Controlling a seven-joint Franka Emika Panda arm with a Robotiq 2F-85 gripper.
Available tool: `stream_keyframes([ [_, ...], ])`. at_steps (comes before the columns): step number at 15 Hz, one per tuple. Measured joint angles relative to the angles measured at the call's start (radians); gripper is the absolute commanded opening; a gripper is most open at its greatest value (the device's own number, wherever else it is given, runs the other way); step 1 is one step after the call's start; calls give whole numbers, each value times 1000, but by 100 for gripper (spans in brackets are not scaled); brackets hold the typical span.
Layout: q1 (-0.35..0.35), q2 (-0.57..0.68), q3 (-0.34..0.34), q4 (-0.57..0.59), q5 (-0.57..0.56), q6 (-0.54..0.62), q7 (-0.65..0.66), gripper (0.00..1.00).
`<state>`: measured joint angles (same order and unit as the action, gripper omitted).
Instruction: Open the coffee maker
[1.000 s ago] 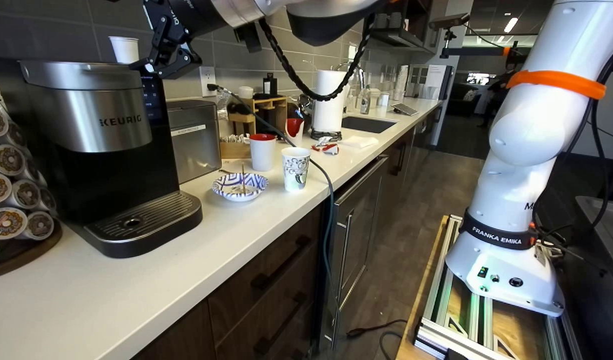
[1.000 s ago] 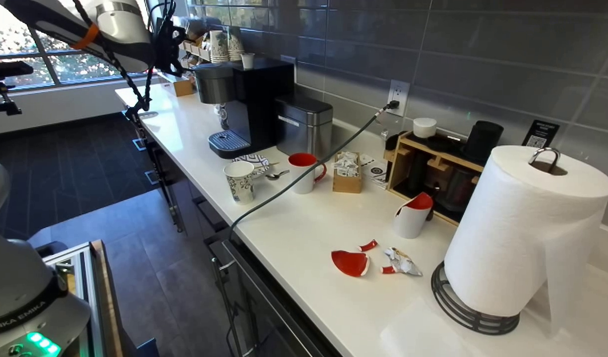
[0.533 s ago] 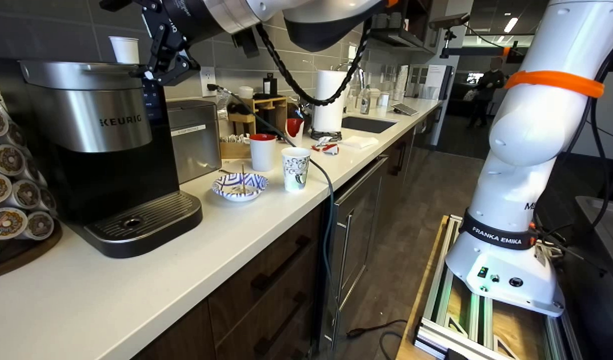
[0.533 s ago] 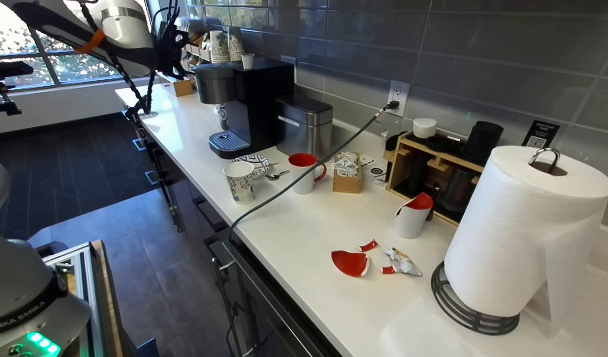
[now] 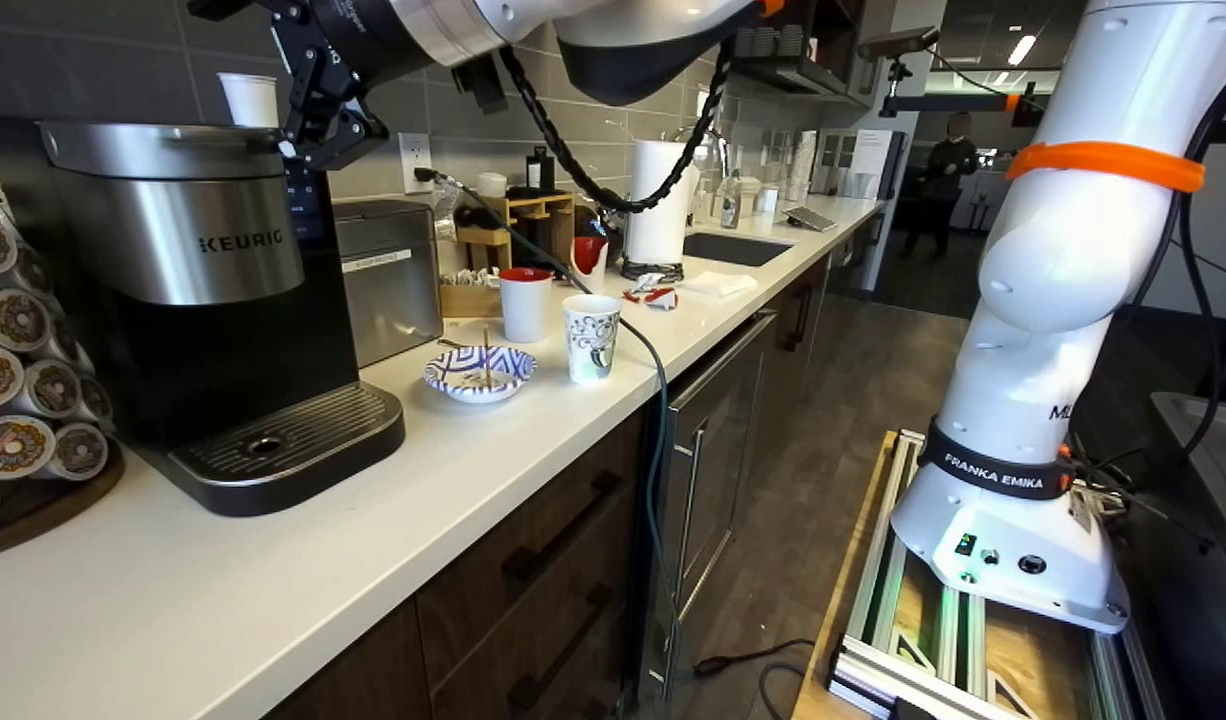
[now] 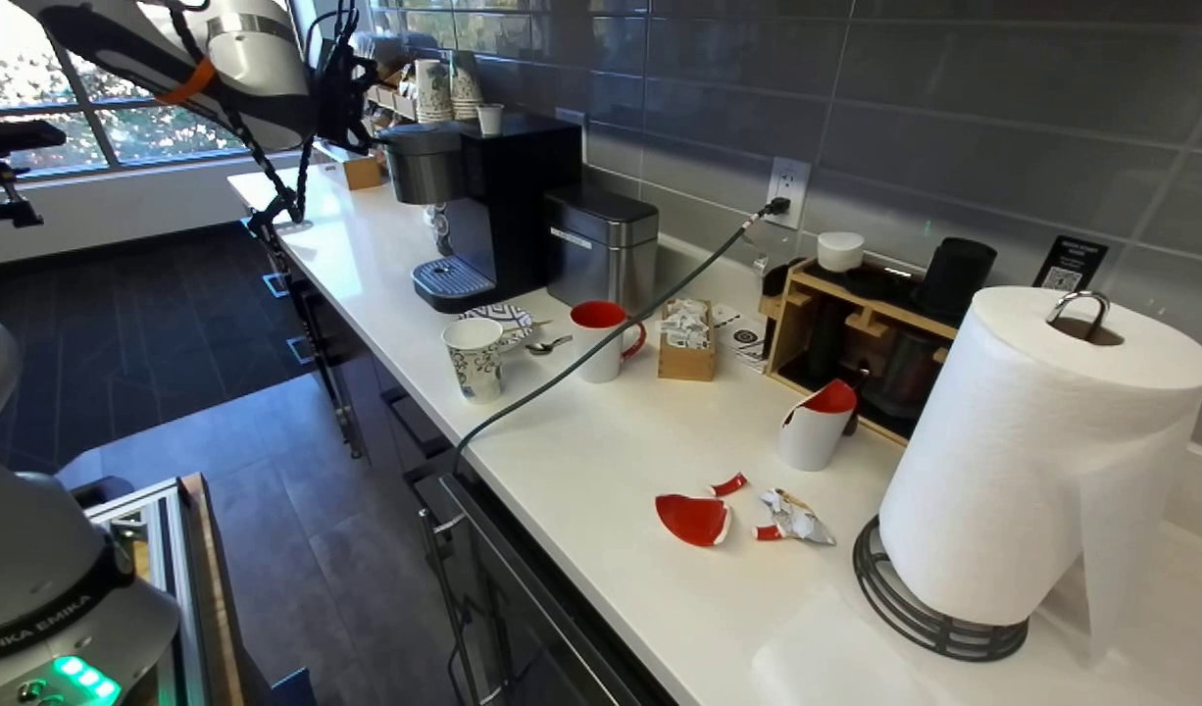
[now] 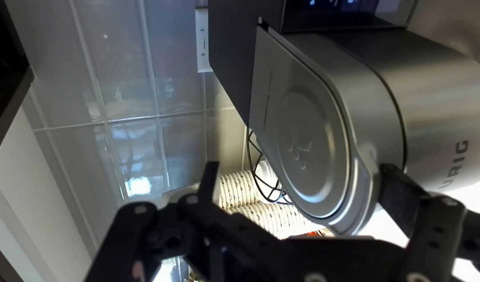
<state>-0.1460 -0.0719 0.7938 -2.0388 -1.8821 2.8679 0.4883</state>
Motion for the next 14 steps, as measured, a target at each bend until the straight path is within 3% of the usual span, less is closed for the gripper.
stream_keyframes([
  [9,1,-41,1,56,0,-46,-51,100],
  [14,-12,-11,-7,131,39,-52,-172,100],
])
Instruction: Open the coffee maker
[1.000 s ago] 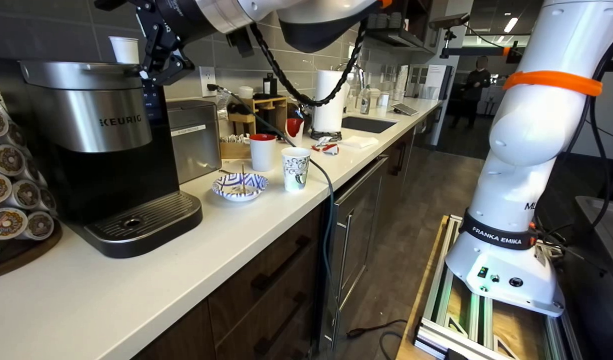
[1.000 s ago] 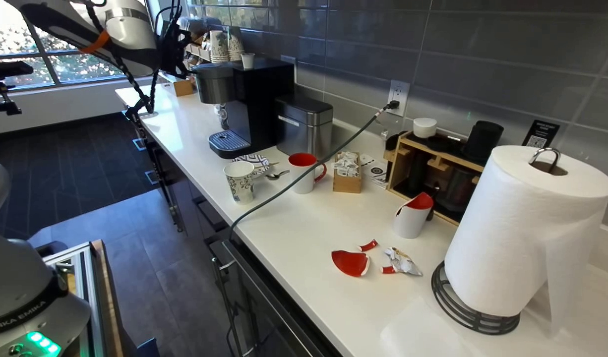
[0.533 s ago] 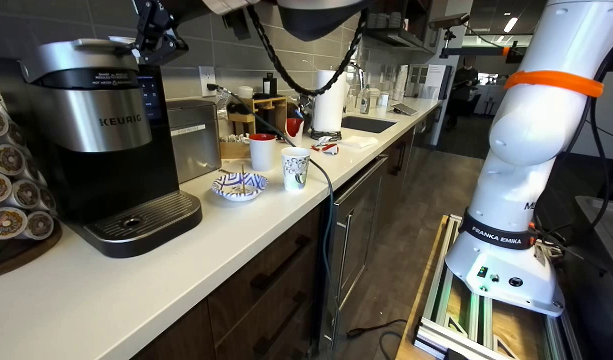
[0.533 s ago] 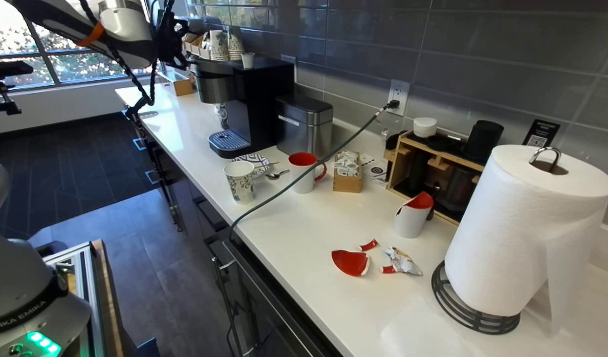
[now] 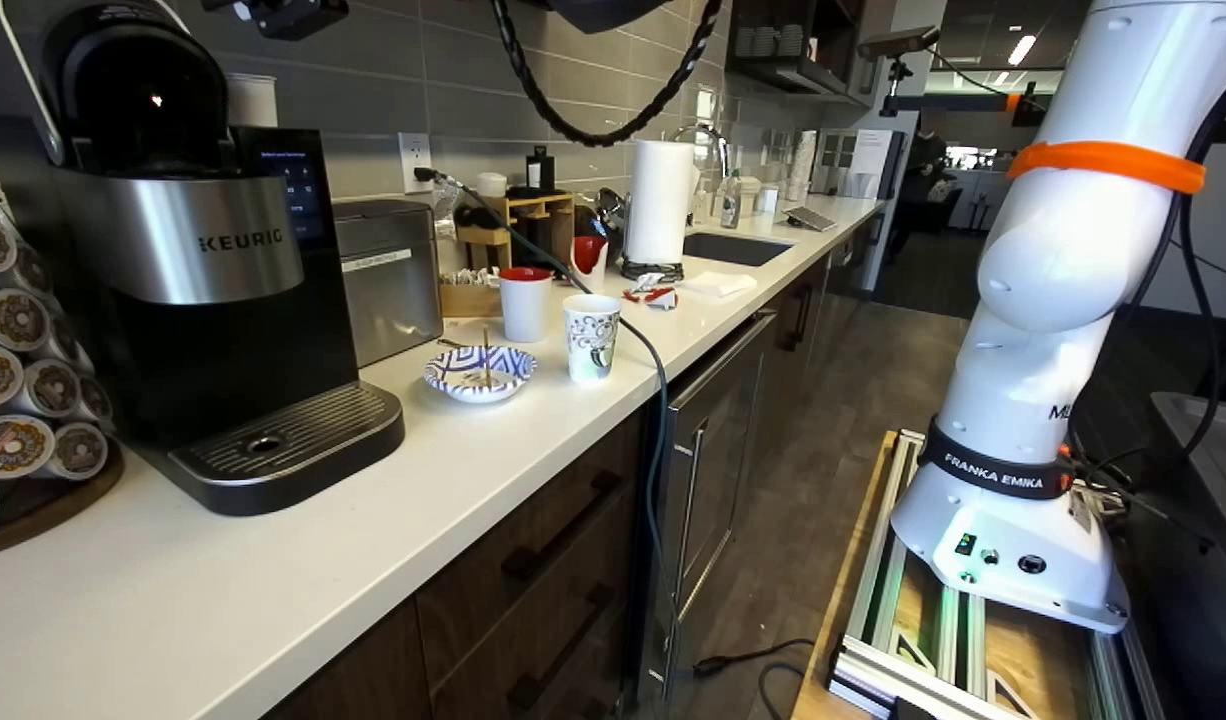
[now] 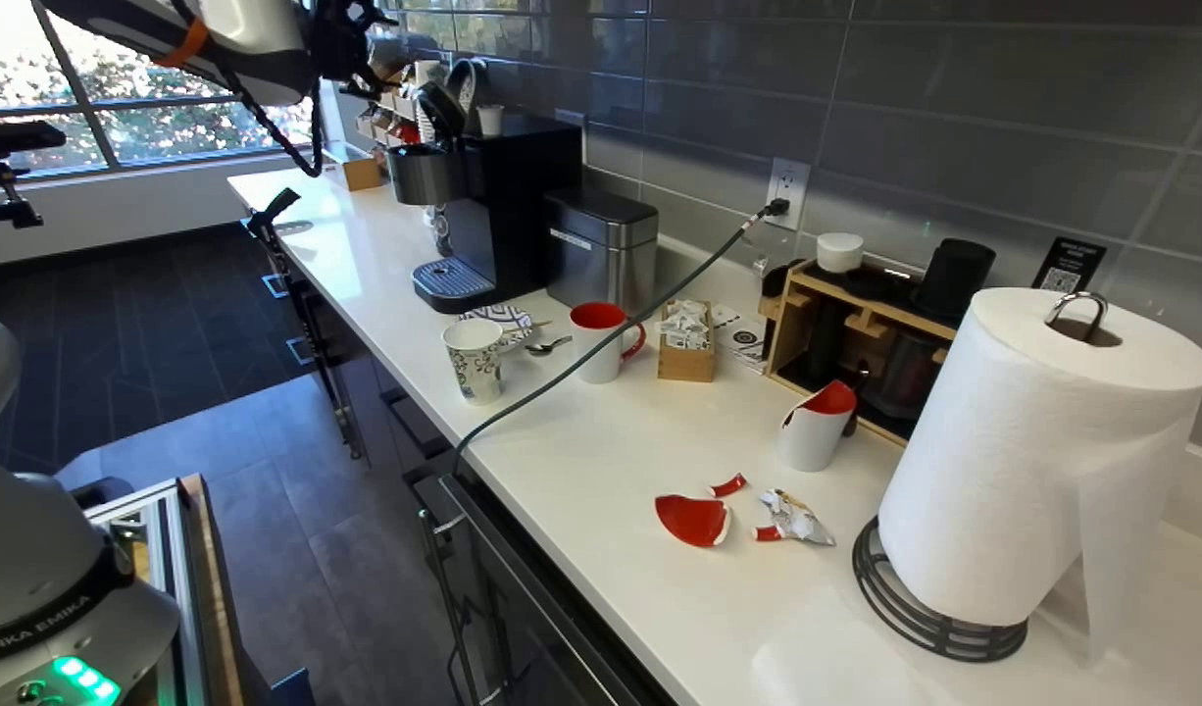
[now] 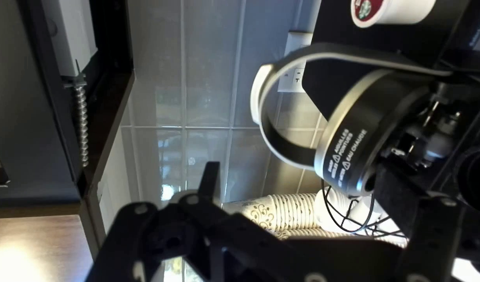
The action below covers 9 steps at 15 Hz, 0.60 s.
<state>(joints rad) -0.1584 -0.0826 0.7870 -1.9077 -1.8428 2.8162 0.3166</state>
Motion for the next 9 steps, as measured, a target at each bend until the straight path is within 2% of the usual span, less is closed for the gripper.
stream_keyframes([
  [2,-4,42,-2,34,36,-6,-81,100],
  [5,113,112,-123,80,98,-22,-202,100],
  [6,129,131,-138,94,113,-22,-226,100],
  [9,133,153,-128,100,165,-10,-254,100],
])
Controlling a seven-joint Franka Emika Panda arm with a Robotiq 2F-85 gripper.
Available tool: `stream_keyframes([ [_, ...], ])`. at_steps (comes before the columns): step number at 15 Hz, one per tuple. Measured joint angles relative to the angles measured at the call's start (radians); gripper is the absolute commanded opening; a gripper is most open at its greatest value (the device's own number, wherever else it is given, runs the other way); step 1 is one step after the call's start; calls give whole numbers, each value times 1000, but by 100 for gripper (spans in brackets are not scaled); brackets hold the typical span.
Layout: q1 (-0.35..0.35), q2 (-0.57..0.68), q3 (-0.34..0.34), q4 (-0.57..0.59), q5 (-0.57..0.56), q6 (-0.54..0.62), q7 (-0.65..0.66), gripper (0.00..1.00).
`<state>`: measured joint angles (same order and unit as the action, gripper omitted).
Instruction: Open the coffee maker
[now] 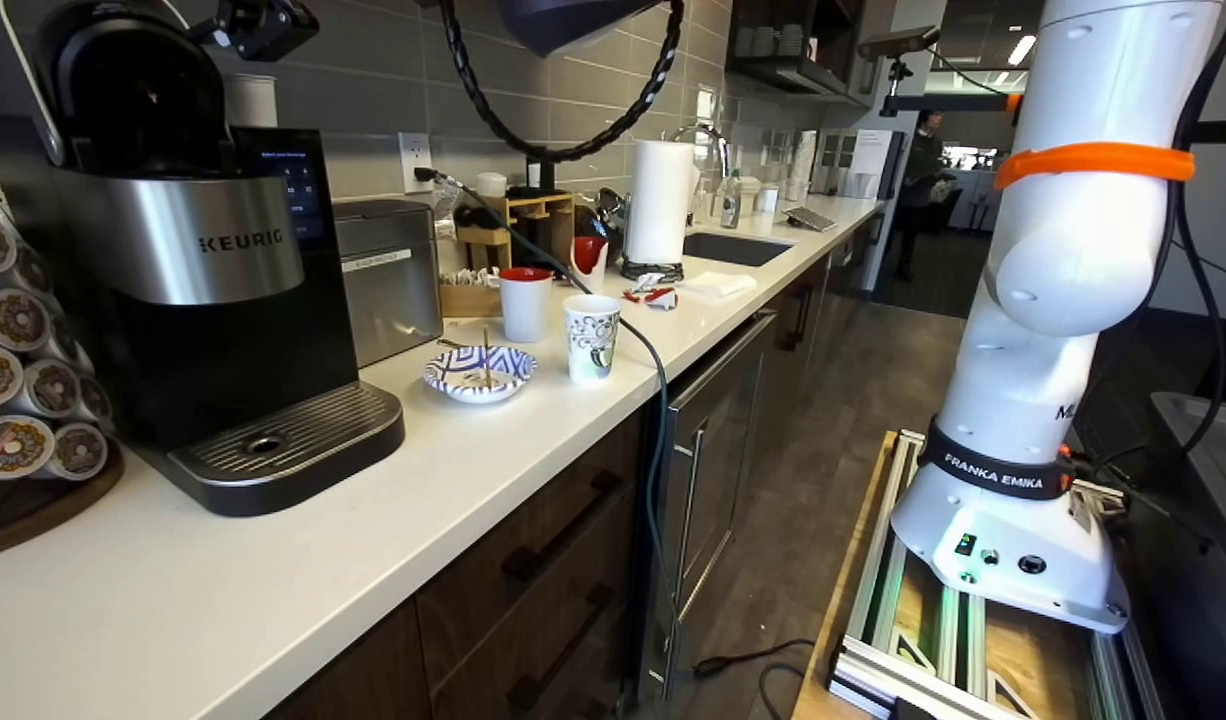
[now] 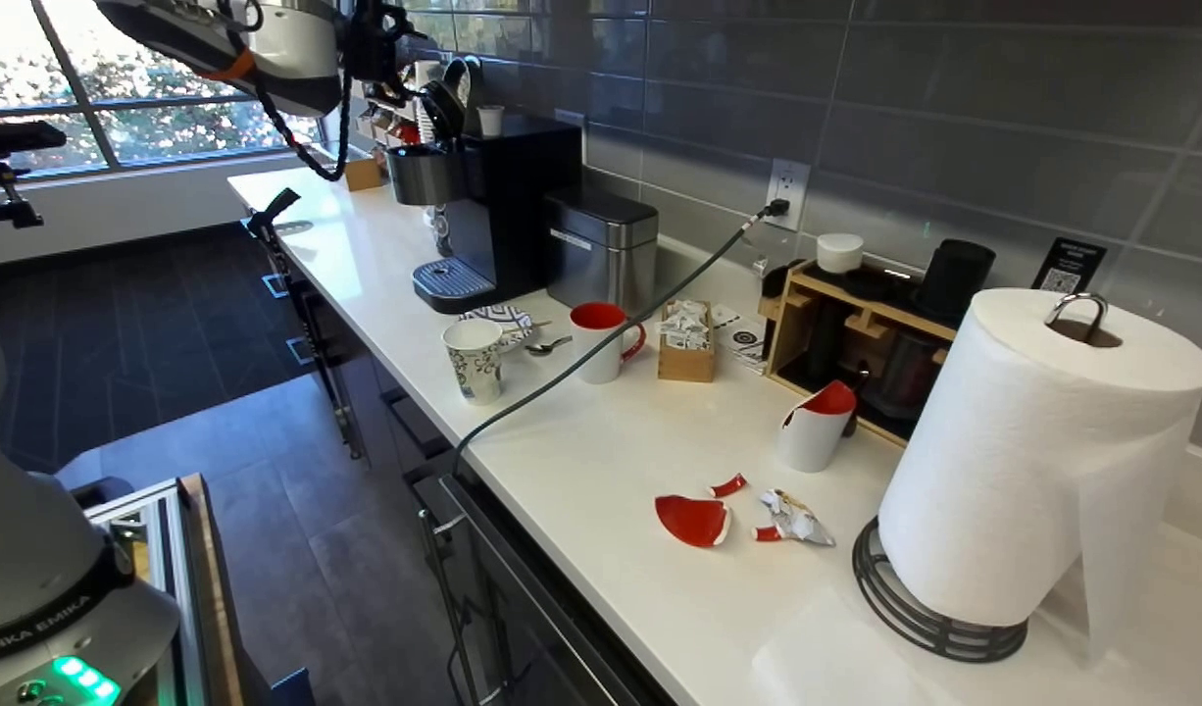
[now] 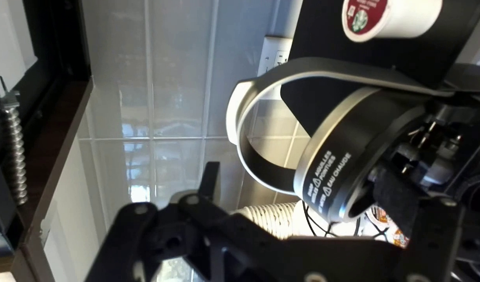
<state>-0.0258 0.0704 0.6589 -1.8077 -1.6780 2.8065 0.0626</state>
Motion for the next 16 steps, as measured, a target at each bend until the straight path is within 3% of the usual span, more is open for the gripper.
stream_keyframes([
  [4,-4,-36,7,-52,100,230,33,100],
  [8,-24,-191,-30,-213,194,477,186,100],
  [16,-4,-546,-213,-658,243,497,465,100],
])
